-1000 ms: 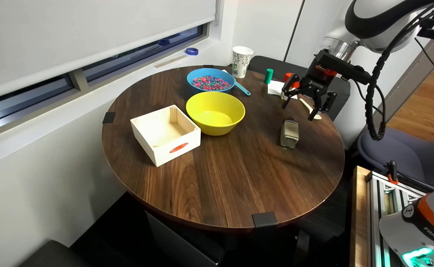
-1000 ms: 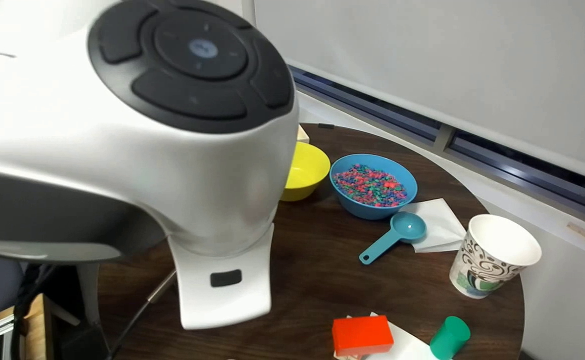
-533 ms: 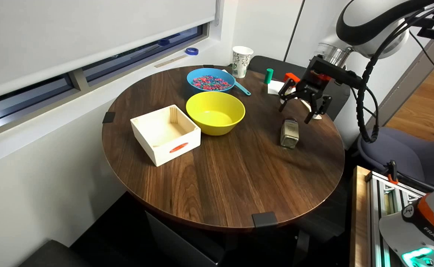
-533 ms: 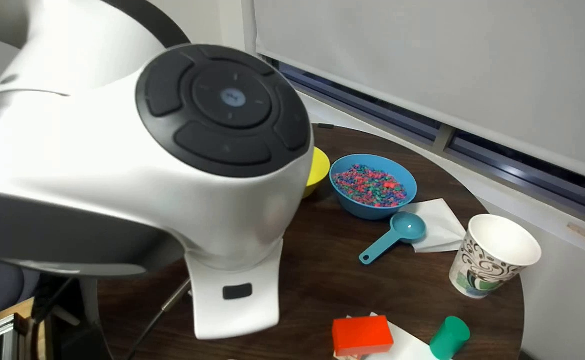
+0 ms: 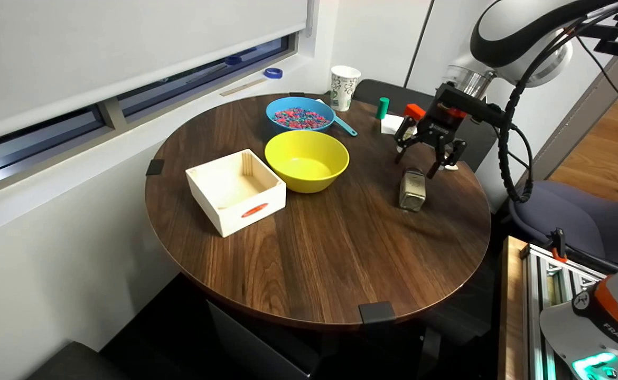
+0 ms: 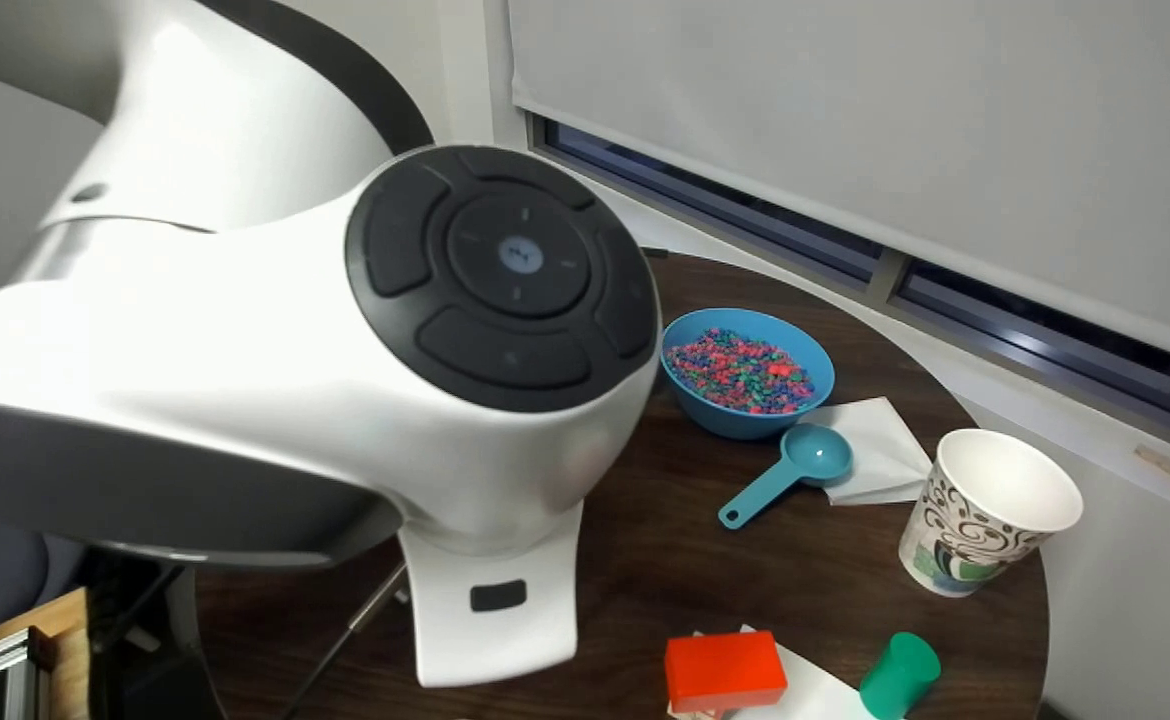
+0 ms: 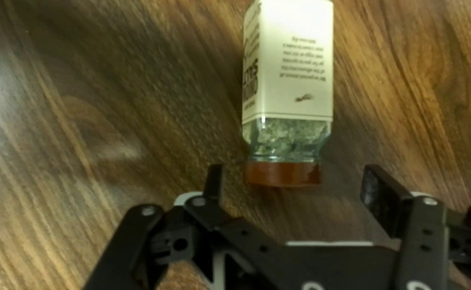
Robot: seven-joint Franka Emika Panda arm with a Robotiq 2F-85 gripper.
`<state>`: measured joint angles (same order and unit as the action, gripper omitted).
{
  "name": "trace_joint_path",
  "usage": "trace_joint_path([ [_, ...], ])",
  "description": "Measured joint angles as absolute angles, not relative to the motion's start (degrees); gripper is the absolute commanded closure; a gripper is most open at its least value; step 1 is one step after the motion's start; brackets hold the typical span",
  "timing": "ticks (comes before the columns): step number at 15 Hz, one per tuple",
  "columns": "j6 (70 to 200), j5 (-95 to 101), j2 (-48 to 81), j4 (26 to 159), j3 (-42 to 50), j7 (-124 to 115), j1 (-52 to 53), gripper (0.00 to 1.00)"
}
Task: Pick up the spice bottle
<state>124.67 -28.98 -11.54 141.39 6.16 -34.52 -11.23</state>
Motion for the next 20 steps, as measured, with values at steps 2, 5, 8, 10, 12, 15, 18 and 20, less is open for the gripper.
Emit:
trace_joint_path([
  [2, 124.7, -29.5, -11.2, 141.3, 6.3, -33.9, -11.2, 0.36],
  [5, 124.7, -30.3, -10.7, 141.1, 6.4, -32.9, -11.2, 0.33],
  [8, 124.6, -31.7, -10.2, 141.0, 6.4, -31.8, -11.1, 0.32],
  [10, 124.4, -32.8, -10.1, 140.9, 6.5, -31.1, -11.1, 0.57],
  [12, 124.3, -33.3, -10.0, 140.9, 6.5, -30.4, -11.1, 0.65],
  [15, 124.0, -33.6, -9.9, 140.9, 6.6, -29.9, -11.1, 0.75],
  [18, 123.7, -33.6, -9.7, 140.7, 6.6, -29.5, -11.1, 0.75],
  [20, 123.5, -33.5, -9.5, 140.3, 6.6, -29.4, -11.1, 0.75],
])
